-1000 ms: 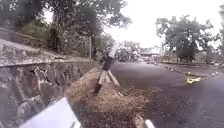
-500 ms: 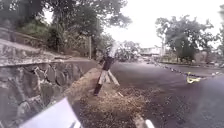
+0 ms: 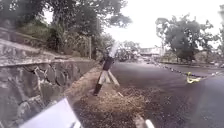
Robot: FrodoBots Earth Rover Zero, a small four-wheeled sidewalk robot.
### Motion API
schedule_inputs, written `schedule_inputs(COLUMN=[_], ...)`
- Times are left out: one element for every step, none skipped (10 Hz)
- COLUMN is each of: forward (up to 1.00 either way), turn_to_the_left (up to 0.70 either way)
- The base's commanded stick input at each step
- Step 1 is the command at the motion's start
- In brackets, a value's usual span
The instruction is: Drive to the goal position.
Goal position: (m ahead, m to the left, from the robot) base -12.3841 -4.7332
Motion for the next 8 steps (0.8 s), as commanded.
schedule_inputs(forward=[0.0, 0.0, 0.0, 0.0, 0.0, 0.0, 0.0, 0.0], turn_to_the_left=[-0.7, -0.7, -0.7, -0.7, -0.7, -0.7, -0.7, -0.7])
